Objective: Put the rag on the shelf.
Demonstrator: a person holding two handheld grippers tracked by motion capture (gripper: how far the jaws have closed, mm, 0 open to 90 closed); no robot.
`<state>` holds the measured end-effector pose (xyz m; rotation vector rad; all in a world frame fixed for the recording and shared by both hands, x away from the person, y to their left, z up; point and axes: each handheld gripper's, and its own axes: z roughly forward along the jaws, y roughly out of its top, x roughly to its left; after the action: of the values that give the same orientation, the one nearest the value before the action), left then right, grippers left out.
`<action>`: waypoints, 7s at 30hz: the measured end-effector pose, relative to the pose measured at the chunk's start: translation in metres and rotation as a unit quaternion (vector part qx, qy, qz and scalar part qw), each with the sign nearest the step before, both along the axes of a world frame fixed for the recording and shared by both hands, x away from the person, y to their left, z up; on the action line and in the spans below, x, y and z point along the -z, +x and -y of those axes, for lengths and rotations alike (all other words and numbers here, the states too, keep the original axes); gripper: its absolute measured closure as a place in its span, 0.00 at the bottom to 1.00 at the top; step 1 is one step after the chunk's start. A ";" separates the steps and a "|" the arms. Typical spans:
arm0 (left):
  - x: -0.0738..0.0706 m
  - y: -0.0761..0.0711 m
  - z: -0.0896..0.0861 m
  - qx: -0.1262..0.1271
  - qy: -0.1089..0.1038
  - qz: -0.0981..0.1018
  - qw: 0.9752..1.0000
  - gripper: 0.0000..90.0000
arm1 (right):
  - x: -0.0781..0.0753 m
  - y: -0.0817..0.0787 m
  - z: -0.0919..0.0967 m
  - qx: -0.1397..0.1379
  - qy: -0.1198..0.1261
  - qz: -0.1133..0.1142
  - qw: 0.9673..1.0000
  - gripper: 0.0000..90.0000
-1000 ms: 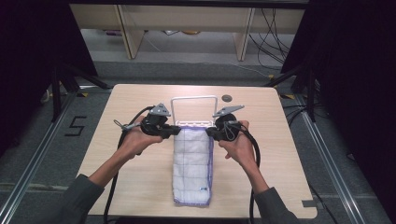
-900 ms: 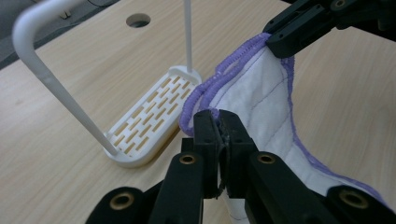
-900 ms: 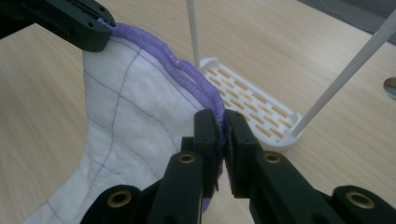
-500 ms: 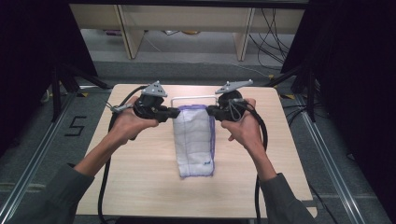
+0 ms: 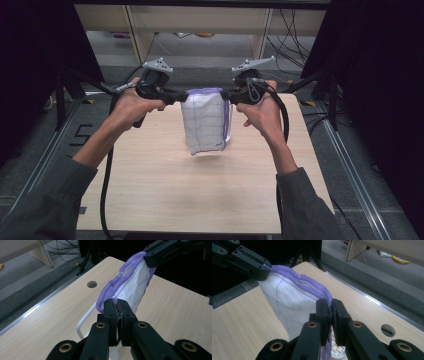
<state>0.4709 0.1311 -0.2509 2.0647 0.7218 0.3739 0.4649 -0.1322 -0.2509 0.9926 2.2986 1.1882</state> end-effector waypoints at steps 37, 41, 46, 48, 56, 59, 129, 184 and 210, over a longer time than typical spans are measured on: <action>0.016 0.099 0.012 -0.094 -0.033 -0.042 0.994 0.96 | 0.019 0.102 -0.009 0.086 0.031 -0.028 0.995 0.94; 0.026 0.105 0.010 -0.102 -0.031 -0.049 0.993 0.96 | 0.030 0.111 -0.012 0.089 0.025 -0.031 0.995 0.94; 0.039 0.111 0.013 -0.103 -0.018 -0.045 0.993 0.96 | 0.041 0.118 -0.017 0.096 0.016 -0.041 0.994 0.94; 0.044 0.113 0.014 -0.104 -0.014 -0.050 0.993 0.96 | 0.046 0.120 -0.019 0.102 0.013 -0.040 0.994 0.93; 0.066 0.121 0.017 -0.109 0.001 -0.062 0.992 0.96 | 0.070 0.131 -0.018 0.108 0.004 -0.069 0.992 0.93; 0.073 0.121 0.019 -0.105 0.008 -0.069 0.992 0.96 | 0.078 0.133 -0.019 0.113 0.001 -0.077 0.991 0.92; 0.092 0.003 -0.036 -0.039 -0.033 -0.098 0.994 0.36 | 0.059 0.035 0.018 0.071 -0.004 -0.056 0.996 0.47; 0.149 -0.059 -0.041 -0.005 -0.052 -0.098 0.994 0.32 | 0.115 -0.033 0.037 0.023 0.033 -0.064 0.997 0.42; 0.169 -0.083 -0.040 0.017 -0.028 -0.108 0.994 0.32 | 0.144 -0.055 0.049 0.024 0.026 -0.087 0.996 0.42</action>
<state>0.3878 0.1715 -0.4199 2.0807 0.8137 0.1096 0.4104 -0.1816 -0.3952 1.2066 2.3704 1.1892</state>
